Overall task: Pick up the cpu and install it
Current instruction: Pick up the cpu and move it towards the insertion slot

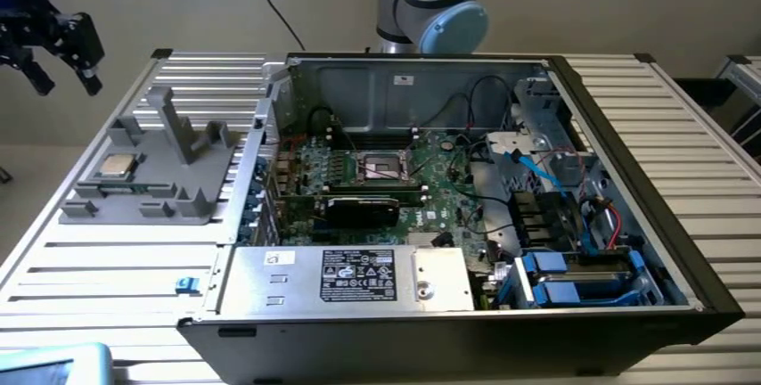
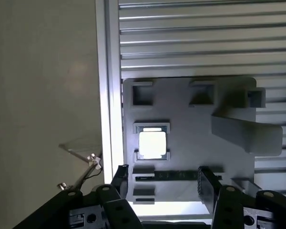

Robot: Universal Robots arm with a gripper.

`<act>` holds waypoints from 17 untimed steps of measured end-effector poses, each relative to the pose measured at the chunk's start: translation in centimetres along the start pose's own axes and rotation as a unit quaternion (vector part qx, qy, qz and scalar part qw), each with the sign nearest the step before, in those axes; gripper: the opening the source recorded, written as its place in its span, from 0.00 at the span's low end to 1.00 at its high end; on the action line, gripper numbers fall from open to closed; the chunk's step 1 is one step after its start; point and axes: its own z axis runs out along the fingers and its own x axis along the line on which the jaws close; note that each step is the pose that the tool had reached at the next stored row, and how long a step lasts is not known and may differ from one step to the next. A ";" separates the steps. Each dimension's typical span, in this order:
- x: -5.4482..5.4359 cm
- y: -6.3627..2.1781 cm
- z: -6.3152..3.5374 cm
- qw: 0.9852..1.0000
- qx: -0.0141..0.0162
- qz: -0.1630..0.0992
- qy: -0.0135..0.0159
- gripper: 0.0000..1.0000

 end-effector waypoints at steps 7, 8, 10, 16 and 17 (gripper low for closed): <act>0.0 -0.04 1.23 1.000 0.000 -0.009 0.000 0.70; 0.0 -0.04 1.43 1.000 0.000 -0.012 0.000 0.78; 0.0 -0.05 1.79 1.000 0.000 -0.020 0.000 0.78; 0.0 -0.17 2.81 0.999 0.000 -0.050 0.002 0.84; 0.0 -0.23 2.99 0.999 0.000 -0.052 0.002 0.84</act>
